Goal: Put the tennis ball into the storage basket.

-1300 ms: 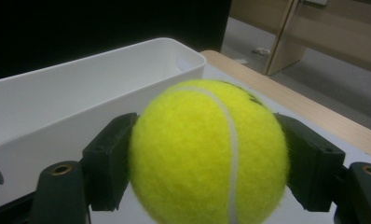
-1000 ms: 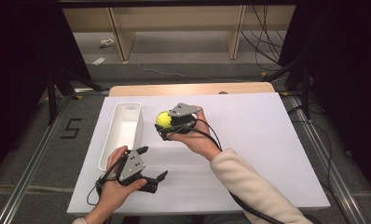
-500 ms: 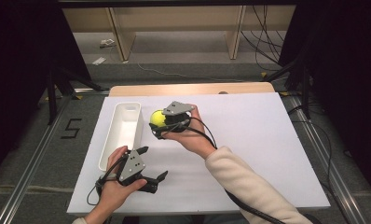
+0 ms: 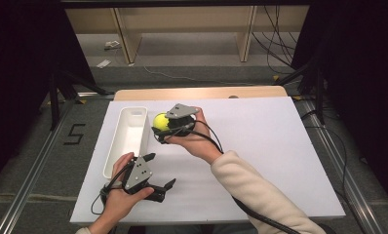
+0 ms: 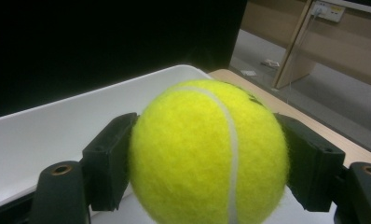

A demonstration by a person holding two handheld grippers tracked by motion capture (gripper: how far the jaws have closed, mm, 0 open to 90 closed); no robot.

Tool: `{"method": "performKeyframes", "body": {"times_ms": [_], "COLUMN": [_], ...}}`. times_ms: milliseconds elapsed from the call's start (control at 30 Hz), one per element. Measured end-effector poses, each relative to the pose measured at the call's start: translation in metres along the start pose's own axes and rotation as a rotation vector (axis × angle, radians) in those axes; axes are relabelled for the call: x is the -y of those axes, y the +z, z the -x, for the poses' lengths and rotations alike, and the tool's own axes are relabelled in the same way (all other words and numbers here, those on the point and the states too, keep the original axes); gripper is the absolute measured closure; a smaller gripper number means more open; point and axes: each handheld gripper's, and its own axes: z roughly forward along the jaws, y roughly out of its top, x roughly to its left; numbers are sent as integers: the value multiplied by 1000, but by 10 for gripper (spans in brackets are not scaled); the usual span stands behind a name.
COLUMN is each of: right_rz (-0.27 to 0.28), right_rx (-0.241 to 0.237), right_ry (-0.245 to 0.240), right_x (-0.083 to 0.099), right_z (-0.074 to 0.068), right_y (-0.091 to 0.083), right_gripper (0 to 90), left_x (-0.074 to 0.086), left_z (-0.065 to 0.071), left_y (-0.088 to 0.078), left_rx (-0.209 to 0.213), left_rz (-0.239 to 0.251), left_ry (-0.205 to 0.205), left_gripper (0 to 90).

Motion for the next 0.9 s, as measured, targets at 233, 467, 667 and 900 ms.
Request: {"method": "performKeyframes", "body": {"times_ms": [233,467,667,900], "right_rz": [6,15,11,12], "right_rx": [-10,-25,-29,-35], "right_ry": [-4,-7,-7,-7], "right_x": [-7,-15,-17,-21], "right_z": [-4,-8,-11,-12], "right_y": [5,12,18,22], "right_gripper": [268,269,268,269], "left_x": [0,0,0,0], "left_z": [0,1,1,1], "left_y": [0,0,-1,-1], "left_rx": [-1,4,8,9], "left_rz": [0,0,1,3], "left_ry": [4,6,7,7], "left_gripper": [0,0,0,0]}}
